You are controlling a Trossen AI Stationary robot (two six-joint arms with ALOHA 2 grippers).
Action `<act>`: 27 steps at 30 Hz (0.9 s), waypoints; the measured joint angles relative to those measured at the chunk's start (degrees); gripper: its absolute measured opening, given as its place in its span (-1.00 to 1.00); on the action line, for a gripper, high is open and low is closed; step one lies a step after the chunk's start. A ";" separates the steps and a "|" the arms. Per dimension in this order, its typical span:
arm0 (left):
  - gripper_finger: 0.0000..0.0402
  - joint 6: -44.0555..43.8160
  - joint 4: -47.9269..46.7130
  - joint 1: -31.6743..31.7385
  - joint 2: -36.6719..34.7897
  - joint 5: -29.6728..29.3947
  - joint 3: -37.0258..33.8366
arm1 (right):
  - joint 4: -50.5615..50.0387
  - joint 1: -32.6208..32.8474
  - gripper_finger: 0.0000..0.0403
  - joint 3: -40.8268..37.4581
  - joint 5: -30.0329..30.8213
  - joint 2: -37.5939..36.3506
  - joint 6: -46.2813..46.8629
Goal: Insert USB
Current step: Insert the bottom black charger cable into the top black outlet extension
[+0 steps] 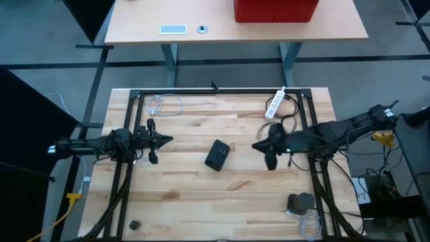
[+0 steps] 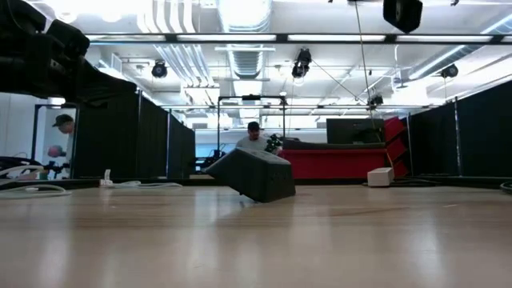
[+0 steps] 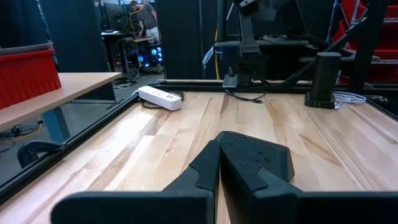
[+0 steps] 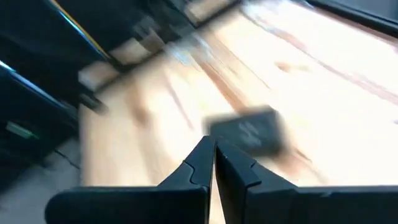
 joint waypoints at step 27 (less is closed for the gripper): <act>-1.00 0.00 -0.01 -0.01 0.01 0.02 0.00 | -16.33 -25.22 -1.00 11.56 -20.07 33.30 -45.15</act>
